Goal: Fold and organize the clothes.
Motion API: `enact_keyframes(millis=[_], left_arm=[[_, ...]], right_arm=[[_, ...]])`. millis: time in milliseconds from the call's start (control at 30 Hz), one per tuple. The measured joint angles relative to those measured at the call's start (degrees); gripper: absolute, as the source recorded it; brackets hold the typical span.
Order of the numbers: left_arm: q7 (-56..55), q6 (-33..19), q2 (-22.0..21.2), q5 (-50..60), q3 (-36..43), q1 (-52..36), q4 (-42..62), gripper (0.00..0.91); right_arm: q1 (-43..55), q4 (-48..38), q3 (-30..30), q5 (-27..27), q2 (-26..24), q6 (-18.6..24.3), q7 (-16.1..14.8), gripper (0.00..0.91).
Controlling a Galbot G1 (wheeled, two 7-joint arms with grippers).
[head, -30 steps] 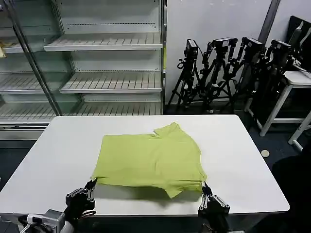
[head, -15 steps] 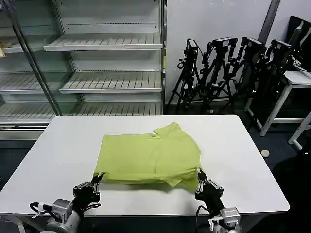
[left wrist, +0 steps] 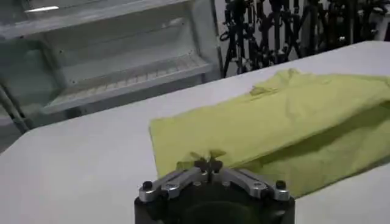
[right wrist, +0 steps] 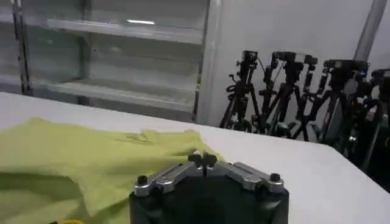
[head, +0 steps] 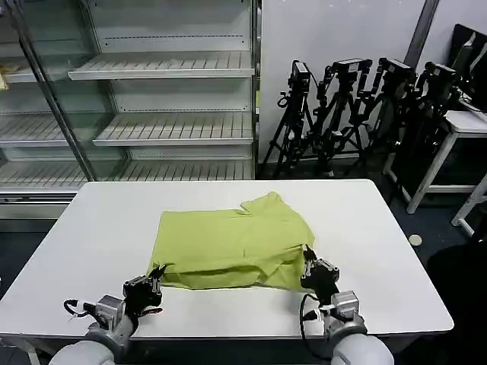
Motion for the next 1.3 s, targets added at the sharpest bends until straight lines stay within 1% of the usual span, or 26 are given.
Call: enact_keyframes(millis=[300, 367, 400, 433, 467, 767, 1000, 1167, 1300], left_arm=[[-0.18, -0.73, 1.51, -0.2, 1.3, -2.83, 2.89, 0.02], [-0.23, -0.86, 1.68, -0.21, 1.52, -3.28, 3.42, 0.04], [-0.3, -0.94, 1.74, -0.21, 1.61, -3.51, 3.68, 0.091], [-0.39, -1.03, 1.75, -0.22, 1.67, -3.69, 3.93, 0.514], [-0.49, -1.12, 1.74, -0.24, 1.74, -3.84, 4.13, 0.907], [-1.85, -2.58, 0.85, -0.65, 1.54, -3.6, 4.55, 0.907], [-2.91, -3.39, -0.78, -1.37, -0.08, -1.68, 3.39, 0.907], [-3.28, -3.51, -2.32, -2.6, -1.99, 0.1, 2.44, 0.907], [-3.45, -3.72, -3.44, -3.81, -3.02, 1.32, 2.3, 0.907]], right_arm=[[3.44, -3.74, -1.3, -0.46, 0.39, 0.03, -0.08, 0.0], [3.96, -4.53, -1.63, -0.69, 0.6, -0.02, -0.13, 0.0], [4.16, -4.86, -1.8, -0.82, 0.7, -0.1, -0.14, 0.0], [4.32, -5.13, -1.97, -0.97, 0.83, -0.26, -0.11, 0.816], [4.44, -5.34, -2.13, -1.11, 0.98, -0.4, -0.08, 0.907], [3.89, -5.39, -1.56, -2.34, 1.71, -0.35, -0.29, 0.907], [1.68, -3.73, -0.09, -2.59, 2.38, -0.65, -0.46, 0.907], [-0.63, -2.4, 1.29, -2.45, 2.87, -0.86, -0.51, 0.907], [-2.8, -2.25, 3.1, -1.3, 3.59, -1.43, -0.04, 0.907]])
